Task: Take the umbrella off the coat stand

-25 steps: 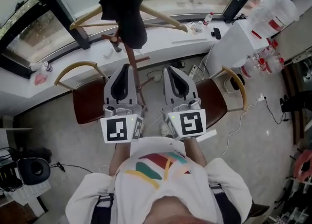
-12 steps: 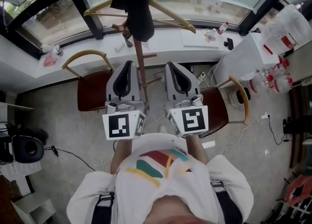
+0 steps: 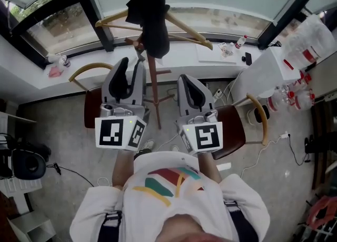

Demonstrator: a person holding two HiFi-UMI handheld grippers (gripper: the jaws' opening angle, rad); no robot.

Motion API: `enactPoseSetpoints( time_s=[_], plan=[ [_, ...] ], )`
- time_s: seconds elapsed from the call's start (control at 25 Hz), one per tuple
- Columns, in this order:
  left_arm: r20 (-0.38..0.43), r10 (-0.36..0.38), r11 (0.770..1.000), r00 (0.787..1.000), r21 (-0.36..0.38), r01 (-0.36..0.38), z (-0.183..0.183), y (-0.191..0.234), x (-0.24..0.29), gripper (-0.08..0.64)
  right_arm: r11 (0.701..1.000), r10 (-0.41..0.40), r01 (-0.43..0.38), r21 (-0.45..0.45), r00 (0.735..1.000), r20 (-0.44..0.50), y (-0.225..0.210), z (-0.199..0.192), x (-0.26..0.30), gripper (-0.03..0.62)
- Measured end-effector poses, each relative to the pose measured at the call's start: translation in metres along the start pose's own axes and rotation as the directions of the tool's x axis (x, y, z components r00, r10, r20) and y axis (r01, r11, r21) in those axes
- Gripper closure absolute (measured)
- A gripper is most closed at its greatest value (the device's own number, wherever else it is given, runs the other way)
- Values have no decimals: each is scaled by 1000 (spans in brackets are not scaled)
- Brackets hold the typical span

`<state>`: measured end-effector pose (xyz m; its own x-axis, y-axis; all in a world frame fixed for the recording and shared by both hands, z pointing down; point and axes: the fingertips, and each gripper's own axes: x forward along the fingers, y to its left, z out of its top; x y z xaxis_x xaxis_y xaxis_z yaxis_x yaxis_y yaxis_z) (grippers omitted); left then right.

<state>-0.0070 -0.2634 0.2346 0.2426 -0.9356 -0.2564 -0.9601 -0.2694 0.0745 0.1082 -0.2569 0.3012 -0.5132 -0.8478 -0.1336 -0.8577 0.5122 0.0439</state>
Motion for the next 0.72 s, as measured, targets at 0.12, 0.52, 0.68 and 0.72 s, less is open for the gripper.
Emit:
enactPoseSetpoints(
  time_s=[0.12, 0.52, 0.68, 0.72],
  plan=[
    [30, -90, 994, 995, -55, 92, 30, 6, 35, 305, 1000, -15, 15, 0, 1000, 8, -4, 4, 3, 592],
    [-157, -280, 960, 947, -67, 273, 17, 3, 105, 213, 998, -67, 67, -1, 997, 34, -9, 12, 3, 592],
    [-196, -338, 941, 921, -90, 327, 17, -2, 113, 213, 997, -79, 79, -3, 996, 34, -8, 10, 5, 592],
    [-209, -350, 937, 913, -90, 338, 15, -3, 115, 213, 997, -82, 82, -5, 996, 33, -8, 9, 6, 592]
  ],
)
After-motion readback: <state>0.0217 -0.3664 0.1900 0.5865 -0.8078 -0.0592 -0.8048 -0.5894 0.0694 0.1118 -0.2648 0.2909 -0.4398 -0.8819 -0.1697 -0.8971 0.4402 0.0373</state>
